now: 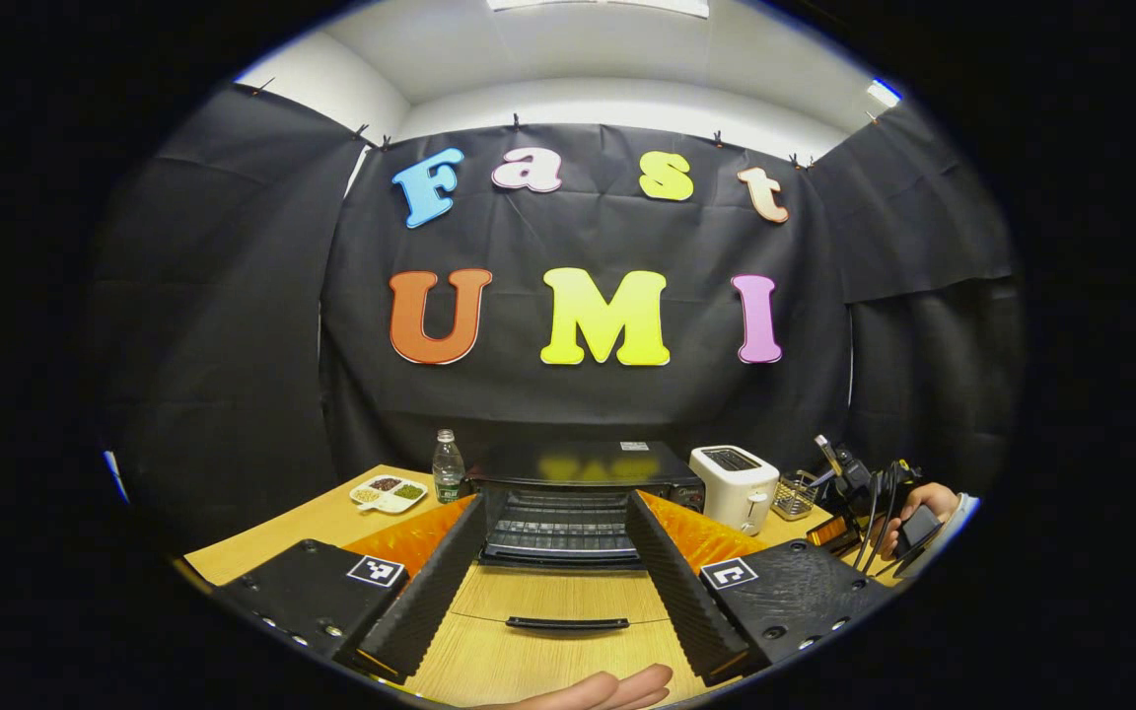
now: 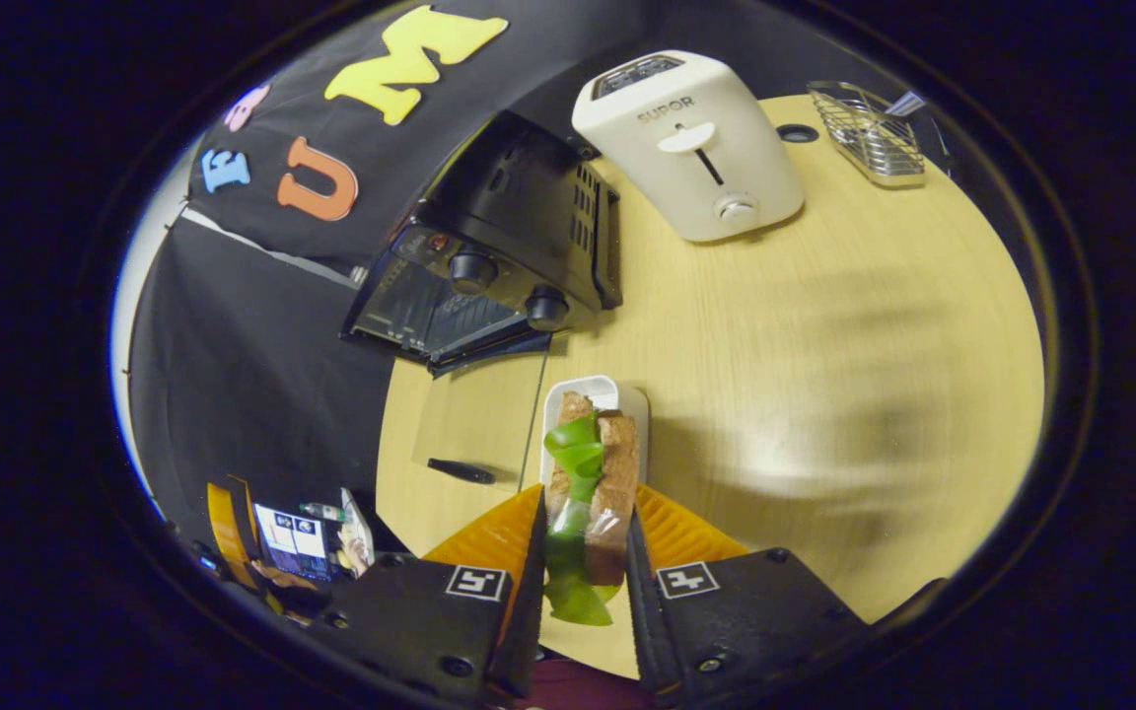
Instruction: Open the electric oven with the left hand, put the food in, and close the electric oven.
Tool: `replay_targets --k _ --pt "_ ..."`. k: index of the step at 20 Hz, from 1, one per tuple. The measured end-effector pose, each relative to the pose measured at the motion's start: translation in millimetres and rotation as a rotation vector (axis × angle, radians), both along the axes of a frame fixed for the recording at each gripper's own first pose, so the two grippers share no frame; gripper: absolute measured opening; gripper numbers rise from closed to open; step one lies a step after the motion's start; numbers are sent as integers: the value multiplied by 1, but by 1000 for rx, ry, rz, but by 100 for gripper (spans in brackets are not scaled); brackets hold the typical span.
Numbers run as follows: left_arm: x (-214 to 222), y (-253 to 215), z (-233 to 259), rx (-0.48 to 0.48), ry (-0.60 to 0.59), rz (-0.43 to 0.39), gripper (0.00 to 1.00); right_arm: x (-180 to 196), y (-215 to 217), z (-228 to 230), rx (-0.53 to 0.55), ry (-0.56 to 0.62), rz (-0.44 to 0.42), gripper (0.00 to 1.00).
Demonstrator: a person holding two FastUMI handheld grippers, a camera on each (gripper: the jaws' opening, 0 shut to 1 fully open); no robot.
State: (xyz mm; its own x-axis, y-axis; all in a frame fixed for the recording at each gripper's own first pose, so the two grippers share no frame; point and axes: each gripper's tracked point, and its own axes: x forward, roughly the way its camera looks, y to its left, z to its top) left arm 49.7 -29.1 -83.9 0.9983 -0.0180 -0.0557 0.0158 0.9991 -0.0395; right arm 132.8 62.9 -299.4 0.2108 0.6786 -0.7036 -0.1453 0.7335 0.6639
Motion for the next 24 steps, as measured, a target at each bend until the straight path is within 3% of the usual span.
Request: replay_targets --k 1,2,9,13,18,21,24 --pt "-4 3 0 -6 -4 -4 93 -5 0 5 4 -15 -12 33" --pt "-8 7 1 -11 -7 -3 94 -10 0 12 11 -33 -22 42" --pt "-22 28 -9 -56 -7 -20 94 -42 10 48 26 -152 -129 42" --pt "-25 38 -15 -95 -12 -35 93 -48 49 60 101 -201 -193 42" --pt "-27 60 -26 -107 2 -24 94 -45 120 63 251 -176 -263 42" --pt "-29 74 -28 -111 -2 -14 94 -19 162 63 359 -178 -397 42" --pt "-32 81 -29 -109 -2 -24 94 15 199 55 401 -227 -533 41"
